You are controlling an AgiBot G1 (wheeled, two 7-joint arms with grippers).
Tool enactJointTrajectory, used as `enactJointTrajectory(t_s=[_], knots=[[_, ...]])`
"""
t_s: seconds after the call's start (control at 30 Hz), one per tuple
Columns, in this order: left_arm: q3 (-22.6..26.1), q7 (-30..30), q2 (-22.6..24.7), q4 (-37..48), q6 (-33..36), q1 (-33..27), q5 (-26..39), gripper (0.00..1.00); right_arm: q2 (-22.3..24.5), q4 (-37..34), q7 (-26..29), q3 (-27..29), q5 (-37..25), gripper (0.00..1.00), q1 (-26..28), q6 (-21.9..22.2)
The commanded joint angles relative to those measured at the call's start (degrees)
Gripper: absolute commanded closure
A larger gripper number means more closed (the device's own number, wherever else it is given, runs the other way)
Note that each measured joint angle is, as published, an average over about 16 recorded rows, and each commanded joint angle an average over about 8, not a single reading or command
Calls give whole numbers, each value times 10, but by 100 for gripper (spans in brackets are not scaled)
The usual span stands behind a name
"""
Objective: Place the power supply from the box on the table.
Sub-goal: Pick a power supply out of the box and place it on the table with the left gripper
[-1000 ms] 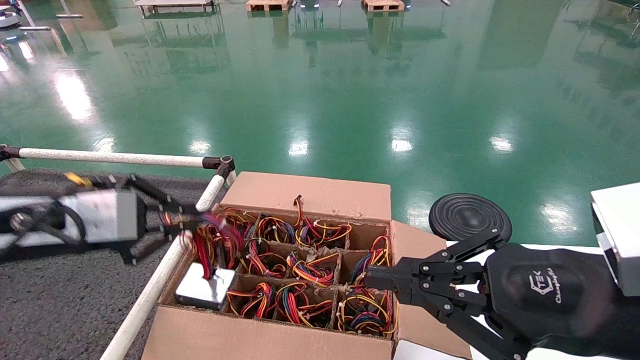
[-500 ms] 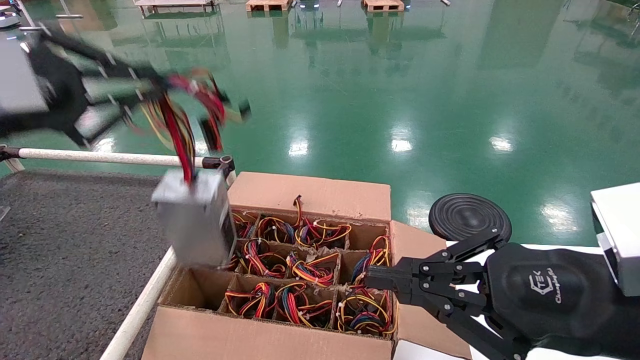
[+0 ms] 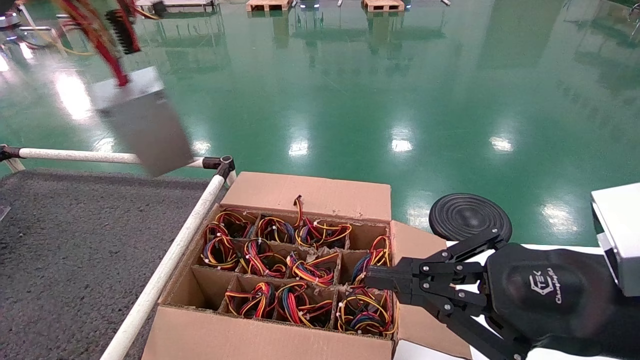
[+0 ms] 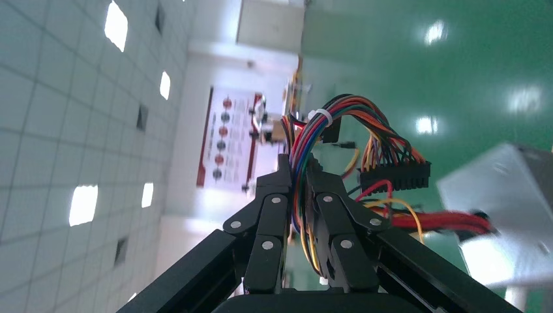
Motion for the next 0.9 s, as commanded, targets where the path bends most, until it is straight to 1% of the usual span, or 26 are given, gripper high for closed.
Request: enactJointTrajectory(t_s=[0.03, 0.23, 0.5, 0.9], knots=[[4, 2, -5, 9, -3, -9, 11, 100, 0, 0, 0, 0, 0, 100, 0, 0], [29, 1, -10, 44, -5, -18, 38, 100, 0, 0, 0, 0, 0, 100, 0, 0], [64, -4, -13, 90, -1, -17, 67, 100, 0, 0, 0, 0, 0, 100, 0, 0], [105, -12, -16, 150, 12, -9, 74, 100, 0, 0, 0, 0, 0, 100, 0, 0]])
